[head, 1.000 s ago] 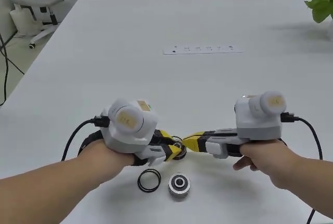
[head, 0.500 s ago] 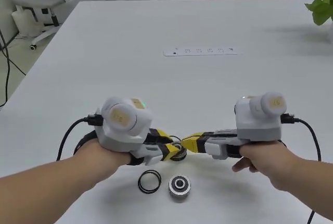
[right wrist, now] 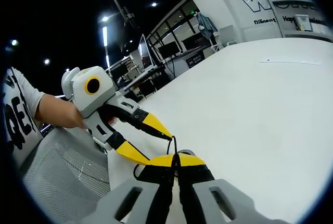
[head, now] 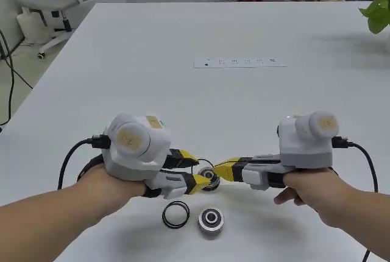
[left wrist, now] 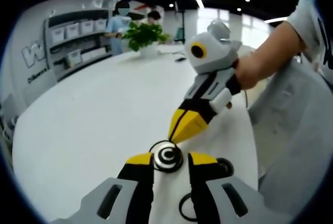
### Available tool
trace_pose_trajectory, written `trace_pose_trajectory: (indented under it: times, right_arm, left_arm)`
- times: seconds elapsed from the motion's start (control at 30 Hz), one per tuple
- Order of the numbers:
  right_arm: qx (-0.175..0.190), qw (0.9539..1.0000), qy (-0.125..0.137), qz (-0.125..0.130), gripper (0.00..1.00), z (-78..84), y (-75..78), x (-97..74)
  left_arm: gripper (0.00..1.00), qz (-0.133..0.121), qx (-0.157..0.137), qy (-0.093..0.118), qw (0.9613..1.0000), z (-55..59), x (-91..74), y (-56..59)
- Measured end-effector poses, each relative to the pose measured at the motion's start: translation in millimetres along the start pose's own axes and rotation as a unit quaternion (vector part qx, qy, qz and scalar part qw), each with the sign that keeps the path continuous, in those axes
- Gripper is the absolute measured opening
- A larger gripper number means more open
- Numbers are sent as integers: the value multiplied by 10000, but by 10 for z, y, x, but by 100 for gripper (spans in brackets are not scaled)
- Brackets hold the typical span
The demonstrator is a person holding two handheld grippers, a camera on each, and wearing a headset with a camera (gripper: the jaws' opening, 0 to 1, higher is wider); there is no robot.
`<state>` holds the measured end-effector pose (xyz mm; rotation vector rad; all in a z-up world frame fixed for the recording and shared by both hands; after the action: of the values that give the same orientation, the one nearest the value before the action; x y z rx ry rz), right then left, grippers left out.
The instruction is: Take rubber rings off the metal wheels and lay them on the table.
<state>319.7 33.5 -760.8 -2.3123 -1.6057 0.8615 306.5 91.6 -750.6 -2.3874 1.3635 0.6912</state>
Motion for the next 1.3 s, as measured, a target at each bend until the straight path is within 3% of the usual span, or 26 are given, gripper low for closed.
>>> trace_pose_trajectory:
  times: [0.67, 1.0, 1.3]
  right_arm:
    - [-153, 9998, 25, -160, 0, -70, -94, 7]
    - [-183, 9994, 35, -291, 0, -105, -242, 21]
    - [-207, 9989, 12, -413, 0, -122, -346, 44]
  left_arm:
    - [45, -16, 42, 165, 9999, -38, -258, -3]
    - [55, -59, -28, 306, 9995, -81, -373, 13]
    - [61, -55, 123, 315, 9994, -64, -442, 64]
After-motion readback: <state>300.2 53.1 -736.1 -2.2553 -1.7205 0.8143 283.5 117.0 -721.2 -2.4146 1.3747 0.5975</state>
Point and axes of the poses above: the centre of the closed fingertips' face, and the gripper's own axes: x roughly forward along the fingers, y roughly to its right, z roughly out of its underside, the point moved 3 cm from there along -x, roughly backward along the fingers, and after that the axes turned 3 degrees about -z, right-handed, at the moved point
